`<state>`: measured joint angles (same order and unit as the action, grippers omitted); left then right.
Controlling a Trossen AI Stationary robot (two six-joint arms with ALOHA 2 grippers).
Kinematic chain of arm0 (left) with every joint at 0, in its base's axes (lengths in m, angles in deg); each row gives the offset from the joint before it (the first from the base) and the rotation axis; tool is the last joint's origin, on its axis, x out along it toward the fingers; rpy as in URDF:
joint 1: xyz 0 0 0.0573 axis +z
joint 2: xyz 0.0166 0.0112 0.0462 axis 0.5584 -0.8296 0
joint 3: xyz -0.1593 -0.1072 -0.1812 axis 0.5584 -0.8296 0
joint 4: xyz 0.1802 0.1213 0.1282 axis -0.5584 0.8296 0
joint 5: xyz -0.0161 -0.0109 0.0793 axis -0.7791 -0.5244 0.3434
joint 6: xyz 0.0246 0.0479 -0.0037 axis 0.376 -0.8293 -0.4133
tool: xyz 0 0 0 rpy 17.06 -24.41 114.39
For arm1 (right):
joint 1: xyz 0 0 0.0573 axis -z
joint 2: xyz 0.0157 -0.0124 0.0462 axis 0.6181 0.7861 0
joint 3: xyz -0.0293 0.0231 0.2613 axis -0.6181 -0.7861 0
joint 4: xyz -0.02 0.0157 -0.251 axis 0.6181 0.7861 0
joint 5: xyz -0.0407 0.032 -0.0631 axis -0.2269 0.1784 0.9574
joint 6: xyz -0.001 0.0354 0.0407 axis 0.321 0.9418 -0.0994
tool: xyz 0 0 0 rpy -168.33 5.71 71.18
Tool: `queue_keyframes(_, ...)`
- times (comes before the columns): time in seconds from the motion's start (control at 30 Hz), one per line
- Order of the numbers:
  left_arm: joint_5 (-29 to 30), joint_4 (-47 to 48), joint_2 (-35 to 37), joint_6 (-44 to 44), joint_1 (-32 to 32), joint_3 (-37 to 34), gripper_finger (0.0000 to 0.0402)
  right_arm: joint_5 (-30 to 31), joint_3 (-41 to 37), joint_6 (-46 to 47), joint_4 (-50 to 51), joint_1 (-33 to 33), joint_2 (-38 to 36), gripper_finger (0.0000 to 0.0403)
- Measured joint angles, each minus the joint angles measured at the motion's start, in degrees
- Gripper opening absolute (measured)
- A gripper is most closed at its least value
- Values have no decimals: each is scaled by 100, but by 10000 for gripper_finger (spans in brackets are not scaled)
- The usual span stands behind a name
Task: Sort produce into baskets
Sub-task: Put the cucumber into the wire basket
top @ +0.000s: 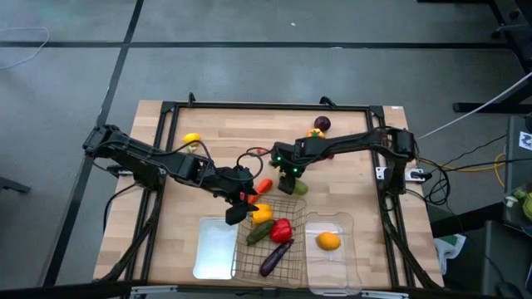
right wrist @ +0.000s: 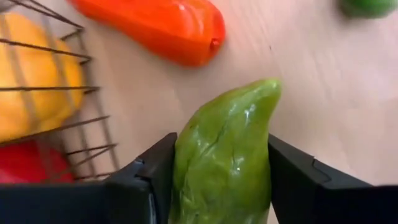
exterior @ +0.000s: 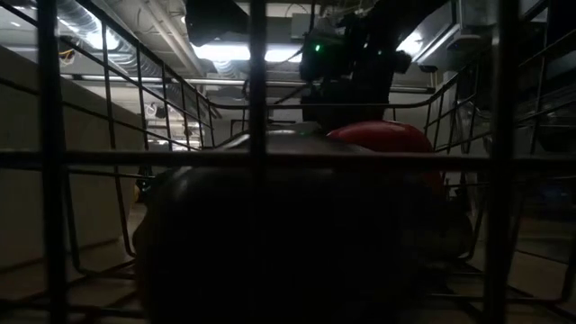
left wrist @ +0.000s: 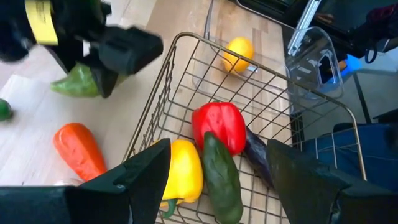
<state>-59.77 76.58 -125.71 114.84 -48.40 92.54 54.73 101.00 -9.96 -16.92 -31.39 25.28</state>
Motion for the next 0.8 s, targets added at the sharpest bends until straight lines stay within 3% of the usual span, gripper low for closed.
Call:
queue_keyframes(0.47,0,3,0,-295,3,0,260,-155,0,99,28,-85,-1545,197)
queue_keyframes(0.8,0,2,0,-354,173,0,260,-160,0,-60,-619,-924,-1970,197)
